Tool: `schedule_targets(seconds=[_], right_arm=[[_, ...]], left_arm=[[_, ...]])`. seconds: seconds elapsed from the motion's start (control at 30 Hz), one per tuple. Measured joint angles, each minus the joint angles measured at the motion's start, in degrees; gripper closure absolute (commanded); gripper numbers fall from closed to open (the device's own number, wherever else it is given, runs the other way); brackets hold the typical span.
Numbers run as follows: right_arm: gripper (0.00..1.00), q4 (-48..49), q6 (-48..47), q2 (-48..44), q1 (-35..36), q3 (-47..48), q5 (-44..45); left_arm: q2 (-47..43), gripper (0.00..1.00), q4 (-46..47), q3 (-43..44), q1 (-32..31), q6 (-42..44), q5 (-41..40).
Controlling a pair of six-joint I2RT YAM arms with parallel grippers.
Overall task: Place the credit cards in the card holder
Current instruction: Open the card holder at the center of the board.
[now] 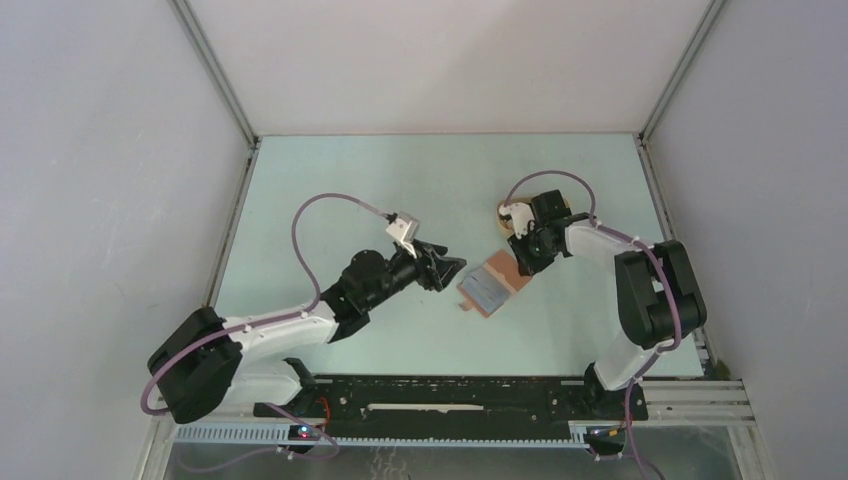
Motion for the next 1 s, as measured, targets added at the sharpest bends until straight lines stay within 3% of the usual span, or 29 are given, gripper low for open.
schedule_targets(seconds=[0.1, 0.23, 0.3, 0.57, 0.77, 1.0], right_arm=[[0.58, -2.1, 0.0, 2.0, 0.0, 2.0, 0.2], [0.42, -4.2, 0.0, 2.3, -0.4, 3.6, -0.6], [0.39, -5.4, -0.3, 0.9, -0.5, 3.6, -1.7], [0.37, -7.3, -3.0, -14.1, 0.4, 3.6, -7.1], [0.36, -6.8, -6.2, -23.3, 6.3, 1.8, -9.9], [0.30, -4.7, -4.5, -19.5, 13.0, 0.8, -11.6]], left_arm=[[-0.4, 0.37, 2.8, -1.7, -2.8, 3.2, -2.7], [0.2, 0.55, 5.3, -3.0, -3.5, 4.2, -3.2], [1.1, 0.56, 6.3, -3.0, -3.5, 4.3, -3.7], [2.2, 0.60, 6.3, -3.0, -3.5, 2.6, -5.5], [5.5, 0.62, 5.5, -3.0, -3.5, -1.3, -5.5], [6.9, 0.66, 7.0, -3.9, -4.1, -5.4, -5.6]])
